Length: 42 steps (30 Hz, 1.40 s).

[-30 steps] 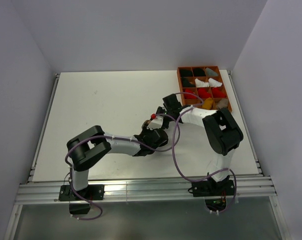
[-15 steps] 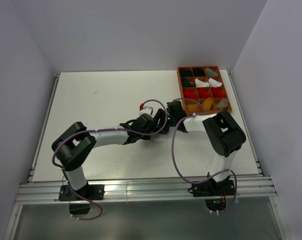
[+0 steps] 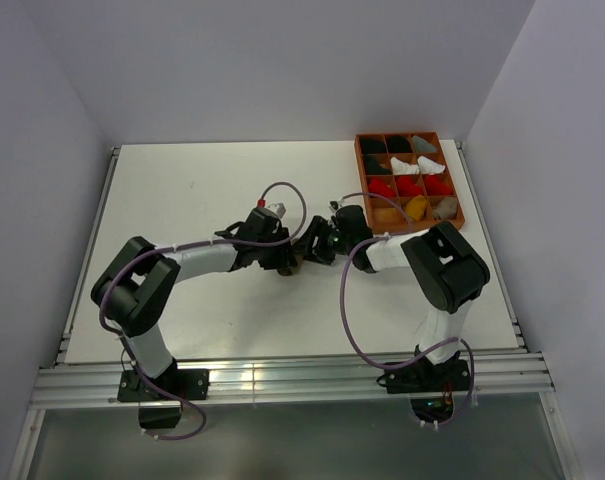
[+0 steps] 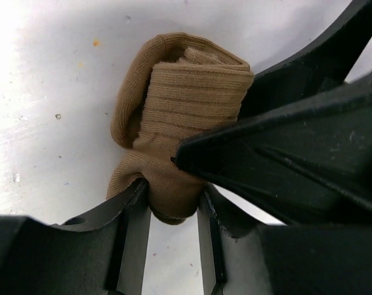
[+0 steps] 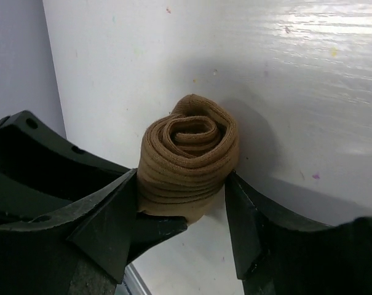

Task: Roll the socks
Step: Roll the sock at the center of the board, then pick up the sock at the center of the board.

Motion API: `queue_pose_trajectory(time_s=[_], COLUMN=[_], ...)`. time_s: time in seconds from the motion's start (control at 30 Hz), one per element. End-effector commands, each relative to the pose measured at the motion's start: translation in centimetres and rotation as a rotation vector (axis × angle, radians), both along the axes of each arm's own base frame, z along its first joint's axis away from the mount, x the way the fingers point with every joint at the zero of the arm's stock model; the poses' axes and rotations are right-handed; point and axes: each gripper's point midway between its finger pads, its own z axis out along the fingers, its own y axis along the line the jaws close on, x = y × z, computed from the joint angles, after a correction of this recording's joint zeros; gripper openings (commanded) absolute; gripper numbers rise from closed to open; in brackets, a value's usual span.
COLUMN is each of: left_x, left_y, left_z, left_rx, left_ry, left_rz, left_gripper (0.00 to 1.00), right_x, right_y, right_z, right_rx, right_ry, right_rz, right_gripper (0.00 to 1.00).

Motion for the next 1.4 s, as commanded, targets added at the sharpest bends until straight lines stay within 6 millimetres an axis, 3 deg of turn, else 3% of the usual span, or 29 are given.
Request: queue_pose_trajectory(time_s=[0.0, 0.27, 0.53, 0.83, 0.87, 0.93, 0.97, 1.03, 1.13, 1.2, 1.37], left_x=[-0.2, 0.2, 0.5, 0.3, 0.1, 0.4, 0.3, 0.5, 0.9, 1.0, 0.9], left_y=[-1.2, -0.9, -0.7, 0.3, 0.5, 0.7, 1.0, 1.3, 2.1, 2.6, 3.1], left_z=[1.0, 0.9, 0.7, -1.2, -1.5, -1.5, -1.6, -1.4, -0.7, -0.3, -1.2], left_rx=[-0.118, -0.255, -0.296, -0.318, -0.316, -0.315, -0.313, -0.309, -0.306, -0.302, -0.307], left_ry=[0.051, 0.119, 0.131, 0.146, 0.149, 0.131, 0.125, 0.105, 0.058, 0.042, 0.078], left_rz=[-0.021, 0.002, 0.001, 0.015, 0.015, 0.023, 0.025, 0.039, 0.066, 0.074, 0.092], left_gripper=[0.37, 0.37, 0.37, 0.4, 0.4, 0.41, 0.42, 0.46, 0.49, 0.5, 0.46], right_x=[-0.1, -0.1, -0.5, -1.2, -2.2, -1.6, -2.8, -2.4, -3.7, -4.2, -4.8], right_y=[0.7, 0.1, 1.8, 2.4, 2.0, 2.0, 1.5, 1.6, 1.0, 0.9, 1.6], right_z=[-0.4, -2.7, -3.4, -5.9, -7.0, -7.1, -8.2, -8.3, -9.5, -9.6, -8.4], right_rx=[-0.018, -0.131, -0.198, -0.401, -0.45, -0.512, -0.568, -0.619, -0.696, -0.697, -0.637], right_ry=[-0.081, -0.059, -0.066, 0.038, 0.091, 0.073, 0.119, 0.121, 0.173, 0.188, 0.178], right_rz=[0.043, 0.049, 0.129, 0.231, 0.253, 0.26, 0.293, 0.302, 0.348, 0.361, 0.385], right_gripper=[0.64, 0.66, 0.67, 0.68, 0.67, 0.66, 0.63, 0.6, 0.53, 0.49, 0.53])
